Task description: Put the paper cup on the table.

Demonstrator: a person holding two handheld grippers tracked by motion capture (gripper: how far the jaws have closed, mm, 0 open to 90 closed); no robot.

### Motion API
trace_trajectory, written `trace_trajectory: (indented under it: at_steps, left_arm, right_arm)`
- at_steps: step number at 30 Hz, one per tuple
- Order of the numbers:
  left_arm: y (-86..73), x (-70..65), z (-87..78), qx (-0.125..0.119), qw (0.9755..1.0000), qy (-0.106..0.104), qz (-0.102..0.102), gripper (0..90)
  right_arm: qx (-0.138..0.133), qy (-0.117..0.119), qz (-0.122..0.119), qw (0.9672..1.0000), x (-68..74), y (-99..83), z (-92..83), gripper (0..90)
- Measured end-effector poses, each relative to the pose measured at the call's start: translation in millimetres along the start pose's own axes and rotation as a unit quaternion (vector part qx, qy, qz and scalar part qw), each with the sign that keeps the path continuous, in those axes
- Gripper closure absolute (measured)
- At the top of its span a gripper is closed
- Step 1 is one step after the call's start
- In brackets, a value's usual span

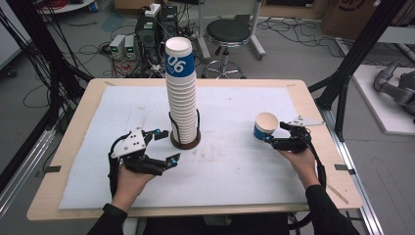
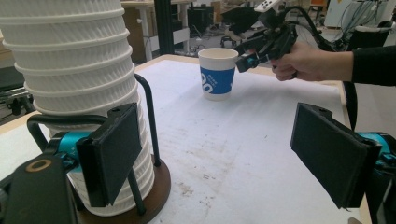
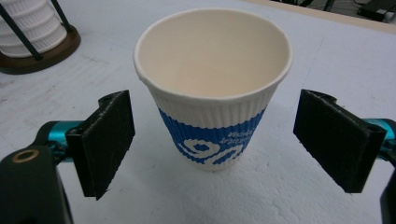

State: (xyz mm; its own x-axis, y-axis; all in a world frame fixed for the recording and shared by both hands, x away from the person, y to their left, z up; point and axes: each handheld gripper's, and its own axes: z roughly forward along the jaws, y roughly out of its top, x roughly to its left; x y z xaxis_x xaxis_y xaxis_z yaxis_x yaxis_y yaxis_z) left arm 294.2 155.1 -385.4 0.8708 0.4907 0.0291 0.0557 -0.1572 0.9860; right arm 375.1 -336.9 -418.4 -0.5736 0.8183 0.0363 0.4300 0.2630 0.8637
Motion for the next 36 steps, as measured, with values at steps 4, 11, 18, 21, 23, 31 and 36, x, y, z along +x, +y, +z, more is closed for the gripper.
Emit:
trace_trajectory:
  at_steps: [4,11,18,21,23,31,36]
  left_arm:
    - [0.6,0.3,0.2,-0.001,1.0000,0.001,0.000,16.1]
    - [3.2,-0.4,2.7,-0.004,1.0000,0.001,0.001,16.1]
    - [9.1,-2.5,7.0,-0.012,0.9999,-0.002,0.001,16.1]
    - [13.4,-5.4,6.9,-0.019,0.9998,-0.005,0.002,16.1]
    - [17.5,-7.2,7.2,-0.025,0.9996,-0.009,0.005,16.1]
    - [24.5,-13.6,3.5,-0.034,0.9990,-0.030,0.008,16.1]
    - [25.4,-13.3,0.4,-0.037,0.9986,-0.037,0.004,16.1]
  right_arm:
    - [-0.009,0.012,0.001,0.9999,-0.3,0.2,-12.2,12.8]
    - [-0.047,0.060,0.008,0.9971,1.0,2.3,-38.8,13.0]
    - [-0.094,0.096,-0.014,0.9908,10.6,9.4,-62.1,13.0]
    - [-0.123,0.108,-0.027,0.9862,16.4,15.4,-71.9,13.0]
    - [-0.128,0.125,-0.030,0.9833,19.3,18.1,-74.2,13.0]
    - [-0.141,0.152,-0.069,0.9759,40.7,36.9,-77.0,13.0]
    - [-0.147,0.176,-0.080,0.9701,50.9,47.0,-82.5,13.0]
